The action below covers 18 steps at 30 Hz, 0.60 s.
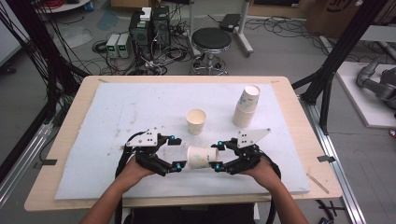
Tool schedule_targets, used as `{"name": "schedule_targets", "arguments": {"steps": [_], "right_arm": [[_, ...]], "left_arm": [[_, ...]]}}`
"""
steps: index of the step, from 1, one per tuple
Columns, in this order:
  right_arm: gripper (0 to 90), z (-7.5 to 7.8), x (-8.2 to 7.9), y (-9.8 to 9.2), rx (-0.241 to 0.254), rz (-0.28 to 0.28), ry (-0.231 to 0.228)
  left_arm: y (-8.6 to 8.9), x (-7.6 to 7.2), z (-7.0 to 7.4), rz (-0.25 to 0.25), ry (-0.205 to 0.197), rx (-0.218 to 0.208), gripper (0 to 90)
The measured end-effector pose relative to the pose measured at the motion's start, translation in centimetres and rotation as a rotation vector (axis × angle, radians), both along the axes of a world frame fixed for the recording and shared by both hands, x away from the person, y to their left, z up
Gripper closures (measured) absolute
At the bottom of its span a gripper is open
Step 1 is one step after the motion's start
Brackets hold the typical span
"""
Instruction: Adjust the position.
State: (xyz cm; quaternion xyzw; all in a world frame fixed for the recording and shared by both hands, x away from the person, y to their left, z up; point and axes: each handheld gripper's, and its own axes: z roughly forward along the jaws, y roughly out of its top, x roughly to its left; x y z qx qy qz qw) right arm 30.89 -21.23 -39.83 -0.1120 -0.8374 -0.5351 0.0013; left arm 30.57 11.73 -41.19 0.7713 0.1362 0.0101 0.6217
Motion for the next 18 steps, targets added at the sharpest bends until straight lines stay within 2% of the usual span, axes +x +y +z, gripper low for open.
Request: {"name": "schedule_targets", "arguments": {"steps": [5,13,18], "right_arm": [[37.6,0.0,-0.2,-0.2,0.019,0.002,0.001],[37.6,0.3,-0.3,-0.3,0.061,0.017,0.002],[37.6,0.4,-0.4,-0.3,0.102,0.037,0.022]], "left_arm": [[-0.7,0.1,-0.2,-0.012,0.006,-0.028,16.2],[-1.8,-0.1,-0.6,-0.035,0.012,-0.033,16.2],[-2.0,0.0,-0.8,-0.073,0.016,-0.058,18.8]]}}
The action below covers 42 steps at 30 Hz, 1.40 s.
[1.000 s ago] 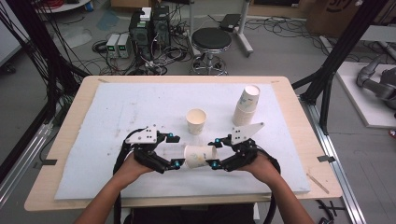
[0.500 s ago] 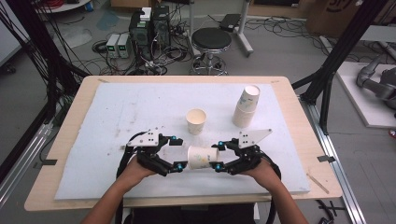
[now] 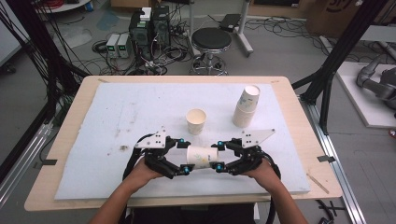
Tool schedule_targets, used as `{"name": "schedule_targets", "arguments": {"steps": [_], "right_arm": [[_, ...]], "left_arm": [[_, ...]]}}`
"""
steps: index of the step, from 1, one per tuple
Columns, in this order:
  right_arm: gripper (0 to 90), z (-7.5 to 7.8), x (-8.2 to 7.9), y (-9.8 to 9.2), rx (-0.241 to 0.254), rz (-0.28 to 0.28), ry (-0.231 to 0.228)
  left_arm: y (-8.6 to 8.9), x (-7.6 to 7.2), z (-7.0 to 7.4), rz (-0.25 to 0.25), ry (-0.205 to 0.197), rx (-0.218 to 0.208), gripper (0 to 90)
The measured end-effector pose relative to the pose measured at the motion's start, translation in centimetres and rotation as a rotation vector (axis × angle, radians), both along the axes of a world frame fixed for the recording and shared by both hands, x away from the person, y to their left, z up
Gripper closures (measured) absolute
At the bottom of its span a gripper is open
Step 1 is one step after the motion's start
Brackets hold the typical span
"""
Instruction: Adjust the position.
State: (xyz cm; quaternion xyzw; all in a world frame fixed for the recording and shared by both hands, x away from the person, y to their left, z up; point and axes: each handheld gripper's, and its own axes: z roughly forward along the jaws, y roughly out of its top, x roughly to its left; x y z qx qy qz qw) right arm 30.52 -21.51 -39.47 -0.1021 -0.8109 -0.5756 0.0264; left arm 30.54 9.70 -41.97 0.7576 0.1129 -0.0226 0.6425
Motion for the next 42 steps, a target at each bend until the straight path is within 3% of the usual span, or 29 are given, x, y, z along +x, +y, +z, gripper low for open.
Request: {"name": "schedule_targets", "arguments": {"steps": [7,17,20,24,29,42], "right_arm": [[37.7,-0.4,0.3,-0.2,0.039,0.011,0.030],[36.9,-0.5,0.3,0.1,0.028,0.018,0.042],[24.7,-0.2,0.2,0.2,0.020,-0.022,0.050],[21.8,0.2,0.2,0.3,0.007,-0.053,0.040],[21.4,0.7,0.2,0.7,-0.035,-0.075,-0.004],[21.4,1.6,0.5,3.1,-0.158,-0.049,-0.068]], "left_arm": [[0.0,0.0,0.0,-0.010,-0.016,-0.022,24.9],[0.3,-0.2,0.8,-0.009,-0.029,0.020,28.4],[0.5,-0.1,1.2,-0.003,-0.030,0.026,28.5],[0.8,0.0,1.8,0.015,-0.027,0.071,28.6],[1.0,0.2,2.9,0.021,-0.038,0.160,28.8],[0.8,0.6,5.0,0.004,-0.069,0.364,28.8]]}}
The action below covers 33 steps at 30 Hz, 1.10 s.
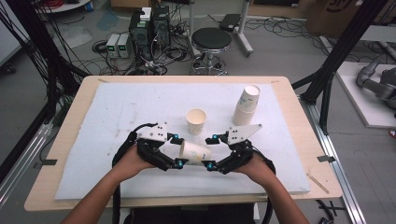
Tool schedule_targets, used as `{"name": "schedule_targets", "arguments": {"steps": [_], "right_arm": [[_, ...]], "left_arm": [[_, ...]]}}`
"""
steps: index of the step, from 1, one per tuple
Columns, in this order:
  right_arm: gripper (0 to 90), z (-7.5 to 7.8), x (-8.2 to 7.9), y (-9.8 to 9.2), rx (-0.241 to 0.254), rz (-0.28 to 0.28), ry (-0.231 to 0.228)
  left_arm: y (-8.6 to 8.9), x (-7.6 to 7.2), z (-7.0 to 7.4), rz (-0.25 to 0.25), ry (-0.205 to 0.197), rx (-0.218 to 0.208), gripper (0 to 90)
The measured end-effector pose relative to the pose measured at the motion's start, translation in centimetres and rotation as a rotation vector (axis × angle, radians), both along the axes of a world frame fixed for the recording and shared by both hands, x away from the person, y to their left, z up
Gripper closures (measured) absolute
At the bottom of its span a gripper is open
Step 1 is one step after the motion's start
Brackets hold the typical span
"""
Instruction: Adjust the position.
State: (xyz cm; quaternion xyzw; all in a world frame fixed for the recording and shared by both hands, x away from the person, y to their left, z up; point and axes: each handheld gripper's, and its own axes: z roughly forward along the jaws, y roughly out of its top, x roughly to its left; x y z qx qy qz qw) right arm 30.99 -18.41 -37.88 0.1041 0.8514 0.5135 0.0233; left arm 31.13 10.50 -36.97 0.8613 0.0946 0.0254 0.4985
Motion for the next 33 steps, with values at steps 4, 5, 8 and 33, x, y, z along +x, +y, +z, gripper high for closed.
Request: {"name": "schedule_targets", "arguments": {"steps": [4,5,8,33], "right_arm": [[21.5,0.2,0.0,0.8,-0.079,0.007,-0.052],[21.5,0.3,0.0,1.1,-0.095,0.009,-0.056],[21.6,0.3,0.0,1.6,-0.145,0.019,-0.080],[23.4,0.3,0.4,4.8,-0.349,0.066,-0.153]], "left_arm": [[-0.4,0.1,0.4,-0.001,-0.005,0.074,28.8],[-0.4,0.1,0.5,-0.005,-0.009,0.090,28.7],[-0.7,0.2,0.9,-0.008,-0.014,0.150,28.8],[-2.9,1.0,2.5,-0.011,0.012,0.347,28.6]]}}
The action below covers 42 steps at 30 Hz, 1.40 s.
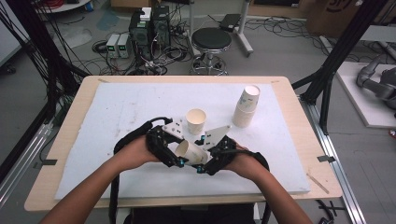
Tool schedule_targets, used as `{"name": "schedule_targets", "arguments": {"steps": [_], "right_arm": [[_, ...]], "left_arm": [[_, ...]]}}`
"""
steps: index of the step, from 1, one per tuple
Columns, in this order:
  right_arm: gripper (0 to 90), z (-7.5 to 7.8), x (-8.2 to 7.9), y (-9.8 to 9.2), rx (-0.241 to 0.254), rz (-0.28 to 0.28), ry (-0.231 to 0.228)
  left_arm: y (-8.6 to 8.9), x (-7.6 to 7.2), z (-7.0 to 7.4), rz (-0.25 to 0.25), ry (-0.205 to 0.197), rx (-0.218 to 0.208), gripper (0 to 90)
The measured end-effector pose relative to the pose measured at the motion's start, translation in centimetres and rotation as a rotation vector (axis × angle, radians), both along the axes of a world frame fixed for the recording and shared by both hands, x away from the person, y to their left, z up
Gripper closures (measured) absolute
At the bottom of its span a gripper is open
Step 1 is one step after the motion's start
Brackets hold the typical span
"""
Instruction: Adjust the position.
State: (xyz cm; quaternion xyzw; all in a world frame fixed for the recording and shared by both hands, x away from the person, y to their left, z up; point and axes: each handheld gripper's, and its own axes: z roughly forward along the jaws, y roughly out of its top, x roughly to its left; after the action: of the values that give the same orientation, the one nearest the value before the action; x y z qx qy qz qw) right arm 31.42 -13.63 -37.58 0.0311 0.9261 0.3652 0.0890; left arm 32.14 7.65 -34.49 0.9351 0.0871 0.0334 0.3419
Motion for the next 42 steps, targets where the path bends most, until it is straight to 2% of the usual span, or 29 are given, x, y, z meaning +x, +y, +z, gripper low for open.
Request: {"name": "schedule_targets", "arguments": {"steps": [6,16,21,24,28,33,37,42], "right_arm": [[32.9,-0.1,0.0,0.3,-0.011,0.000,0.008],[34.2,-0.4,0.1,0.4,-0.013,-0.017,0.036],[36.0,-0.7,0.2,0.3,0.009,-0.027,0.052],[36.9,-0.7,0.2,0.2,0.011,-0.037,0.061],[37.2,-0.9,0.4,-0.5,0.013,-0.067,0.085],[36.9,-1.1,0.6,-1.8,0.041,-0.119,0.084],[36.0,-1.5,0.6,-3.2,0.088,-0.182,0.067],[35.3,-2.4,0.4,-5.0,0.167,-0.250,0.053]], "left_arm": [[0.1,0.1,0.1,0.008,0.008,-0.013,28.3],[-0.1,-0.2,-0.1,0.039,0.005,-0.050,27.4],[0.1,-0.2,-0.1,0.048,0.000,-0.078,26.0],[0.5,-0.2,-0.2,0.051,-0.002,-0.131,23.6],[1.8,-0.3,-0.2,0.080,-0.011,-0.238,19.2],[3.7,-0.5,-0.3,0.151,-0.030,-0.360,18.0],[5.1,-0.7,-1.2,0.207,-0.051,-0.439,18.0],[6.5,-1.0,-2.6,0.270,-0.067,-0.513,18.0]]}}
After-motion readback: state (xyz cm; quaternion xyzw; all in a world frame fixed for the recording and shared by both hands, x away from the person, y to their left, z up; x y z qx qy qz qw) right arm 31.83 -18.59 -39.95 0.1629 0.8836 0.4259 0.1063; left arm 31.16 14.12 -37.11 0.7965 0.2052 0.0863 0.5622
